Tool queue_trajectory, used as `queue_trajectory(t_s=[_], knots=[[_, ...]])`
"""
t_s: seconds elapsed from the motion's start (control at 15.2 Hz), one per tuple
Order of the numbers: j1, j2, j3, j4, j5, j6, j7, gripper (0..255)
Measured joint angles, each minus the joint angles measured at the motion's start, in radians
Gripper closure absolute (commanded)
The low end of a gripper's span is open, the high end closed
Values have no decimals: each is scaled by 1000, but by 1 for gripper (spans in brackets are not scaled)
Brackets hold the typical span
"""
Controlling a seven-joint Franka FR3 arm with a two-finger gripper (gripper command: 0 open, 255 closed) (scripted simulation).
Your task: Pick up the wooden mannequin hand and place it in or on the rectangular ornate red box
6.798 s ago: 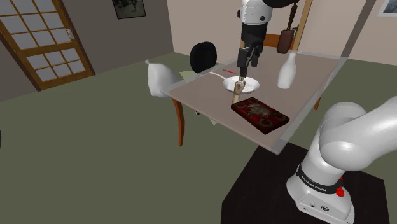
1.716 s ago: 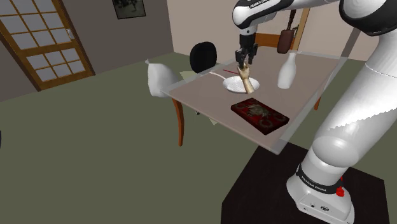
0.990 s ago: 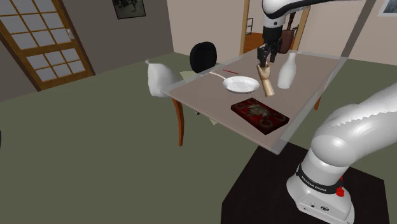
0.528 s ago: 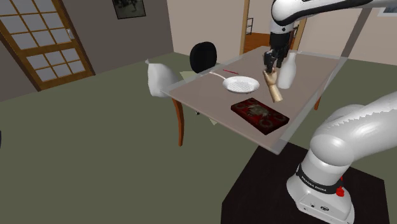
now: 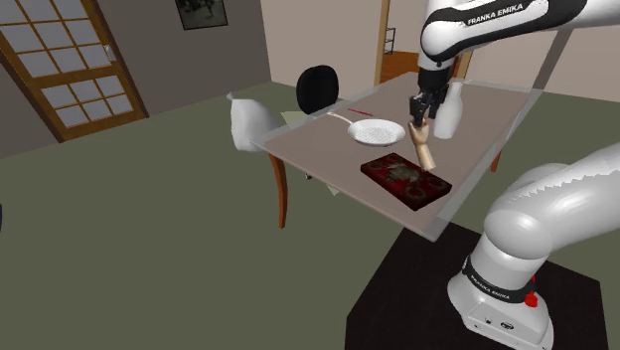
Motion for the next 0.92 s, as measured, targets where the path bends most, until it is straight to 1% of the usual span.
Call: queue_trajectory(t_s=[0.53, 0.92], knots=[[-3, 26, -19, -88, -17, 112, 17, 255], [-5, 28, -22, -99, -20, 126, 18, 255]])
